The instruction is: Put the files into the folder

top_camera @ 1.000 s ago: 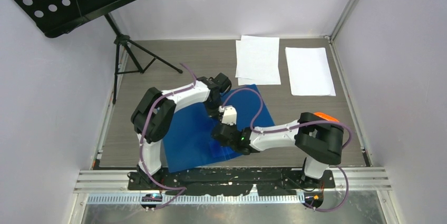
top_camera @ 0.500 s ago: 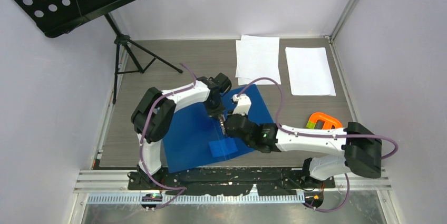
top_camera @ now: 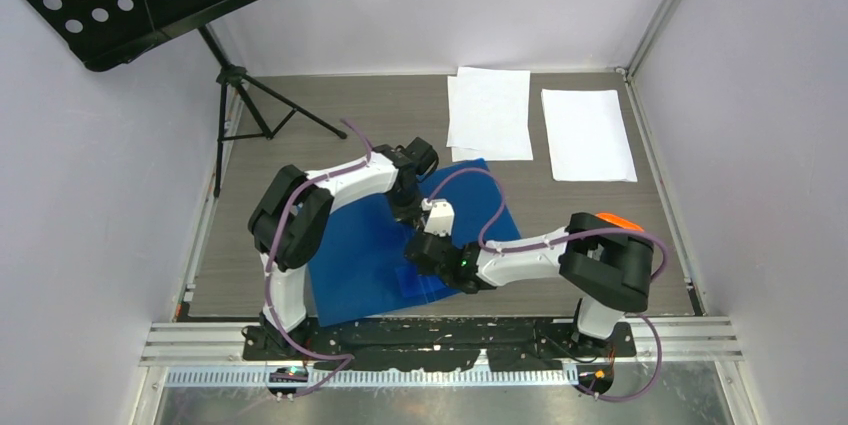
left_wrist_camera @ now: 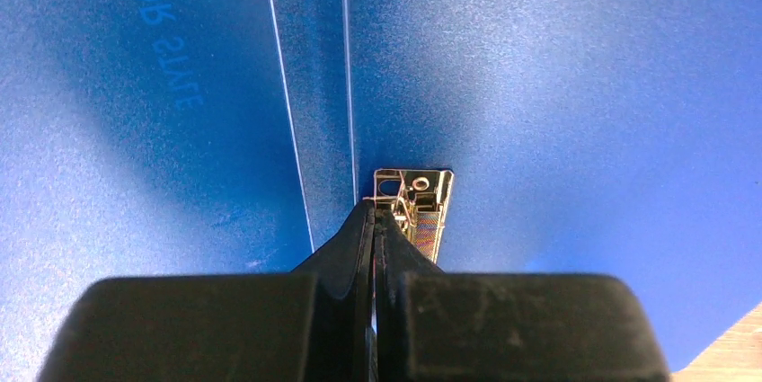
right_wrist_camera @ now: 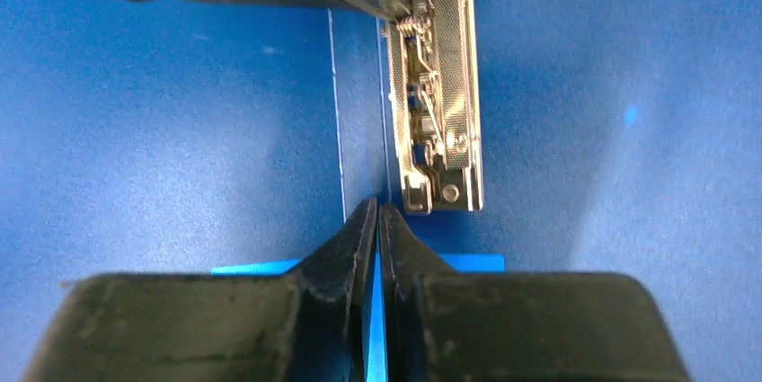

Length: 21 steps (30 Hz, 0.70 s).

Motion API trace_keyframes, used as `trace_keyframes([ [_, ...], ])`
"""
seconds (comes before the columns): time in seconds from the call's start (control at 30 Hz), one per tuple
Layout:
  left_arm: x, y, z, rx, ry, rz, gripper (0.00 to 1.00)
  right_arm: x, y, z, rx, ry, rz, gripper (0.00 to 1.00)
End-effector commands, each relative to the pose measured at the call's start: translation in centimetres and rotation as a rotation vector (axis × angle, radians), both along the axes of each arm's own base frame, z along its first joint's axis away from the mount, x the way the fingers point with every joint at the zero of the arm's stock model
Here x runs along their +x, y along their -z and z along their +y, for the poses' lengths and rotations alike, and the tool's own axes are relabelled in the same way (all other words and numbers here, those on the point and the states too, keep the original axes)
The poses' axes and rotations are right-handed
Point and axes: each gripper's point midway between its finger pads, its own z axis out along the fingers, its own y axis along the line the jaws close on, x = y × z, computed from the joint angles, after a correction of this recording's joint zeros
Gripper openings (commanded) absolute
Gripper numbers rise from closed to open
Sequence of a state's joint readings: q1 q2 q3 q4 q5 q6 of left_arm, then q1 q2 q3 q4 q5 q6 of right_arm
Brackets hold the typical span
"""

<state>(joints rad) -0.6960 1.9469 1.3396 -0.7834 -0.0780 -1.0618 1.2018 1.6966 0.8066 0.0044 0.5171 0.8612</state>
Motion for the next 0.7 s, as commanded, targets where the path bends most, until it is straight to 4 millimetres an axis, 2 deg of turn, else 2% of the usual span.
trace_keyframes([
  [0.0,-2.8,2.6,2.6,0.121,0.024,0.111,0.00,-1.3,2.8,-3.5,-0.080,0.061,0.080,0.12],
  [0.07,-2.8,2.6,2.7,0.124,0.021,0.112,0.00,-0.8,1.0,-3.2,-0.054,0.053,0.041,0.12],
  [0.13,-2.8,2.5,2.7,0.124,0.022,0.108,0.00,-0.1,-1.7,-2.8,-0.005,0.049,-0.009,0.12],
  [0.27,-2.6,2.4,2.6,0.122,0.022,0.108,0.00,1.2,-7.9,-2.1,0.092,0.037,-0.132,0.14],
  [0.3,-2.6,2.4,2.6,0.123,0.023,0.109,0.00,1.6,-10.1,-1.9,0.124,0.032,-0.174,0.15],
  [0.37,-2.5,2.3,2.6,0.122,0.023,0.107,0.00,2.1,-12.5,-1.7,0.150,0.023,-0.223,0.16],
  [0.43,-2.5,2.3,2.5,0.120,0.025,0.106,0.00,2.5,-13.9,-1.4,0.157,0.011,-0.251,0.17],
  [0.5,-2.5,2.2,2.4,0.119,0.025,0.105,0.00,2.5,-13.7,-1.1,0.141,0.000,-0.248,0.18],
  [0.57,-2.5,2.3,2.5,0.121,0.025,0.107,0.00,2.4,-11.9,-0.7,0.114,-0.010,-0.216,0.18],
  [0.63,-2.5,2.3,2.5,0.120,0.026,0.108,0.00,2.0,-8.8,-0.4,0.086,-0.014,-0.166,0.17],
  [0.67,-2.5,2.4,2.5,0.121,0.026,0.110,0.00,1.7,-6.5,-0.2,0.071,-0.009,-0.128,0.17],
])
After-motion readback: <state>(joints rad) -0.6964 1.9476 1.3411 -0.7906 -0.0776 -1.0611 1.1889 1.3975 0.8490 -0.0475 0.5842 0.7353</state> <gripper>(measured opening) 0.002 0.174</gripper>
